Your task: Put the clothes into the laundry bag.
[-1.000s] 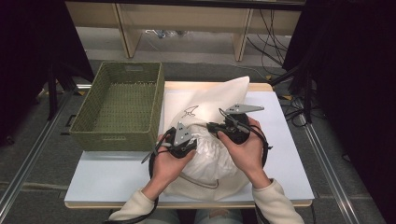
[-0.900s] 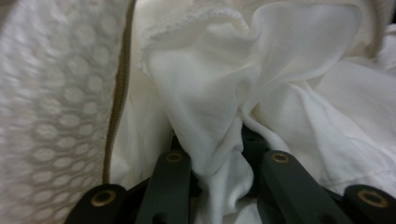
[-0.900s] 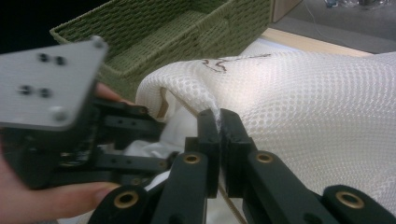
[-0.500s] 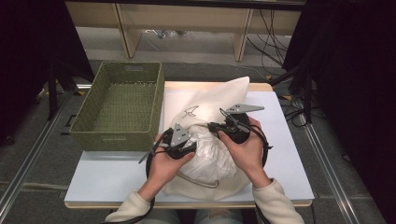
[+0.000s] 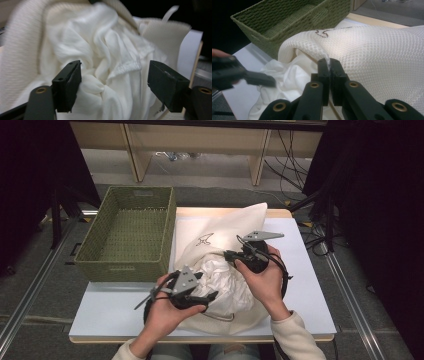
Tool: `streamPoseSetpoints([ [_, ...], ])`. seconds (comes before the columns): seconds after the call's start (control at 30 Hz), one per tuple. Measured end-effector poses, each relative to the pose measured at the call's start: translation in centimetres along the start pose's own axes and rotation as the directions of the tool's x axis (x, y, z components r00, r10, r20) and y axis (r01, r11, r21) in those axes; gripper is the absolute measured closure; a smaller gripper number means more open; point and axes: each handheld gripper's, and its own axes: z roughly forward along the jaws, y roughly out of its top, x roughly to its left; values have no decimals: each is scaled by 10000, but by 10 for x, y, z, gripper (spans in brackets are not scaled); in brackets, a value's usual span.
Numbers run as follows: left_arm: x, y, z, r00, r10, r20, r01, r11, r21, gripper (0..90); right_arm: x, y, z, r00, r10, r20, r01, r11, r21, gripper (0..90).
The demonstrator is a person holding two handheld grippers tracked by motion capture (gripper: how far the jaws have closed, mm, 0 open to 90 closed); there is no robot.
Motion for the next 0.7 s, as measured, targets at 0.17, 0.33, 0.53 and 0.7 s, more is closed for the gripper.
streamPoseSetpoints([
  [0.17, 0, -8, 40, 9995, 300, -87, -293, 9969, 729, 301, 1, -1, 2, 10000, -42, -2, 42, 10000, 85, 886],
  [0.33, 3, -4, 45, 9987, 320, -406, -294, 9976, 625, 462, 0, -1, 4, 10000, -14, -29, 14, 10000, -13, 886],
  [0.53, 7, -4, 43, 9989, 126, -449, -102, 9985, 529, 641, 3, -1, 4, 9996, -294, -26, 294, 9996, -16, 886],
  [0.7, 10, -1, 44, 9987, -17, -508, 37, 9993, 384, 731, 5, -1, 4, 10000, -59, 60, 59, 9999, 142, 887],
])
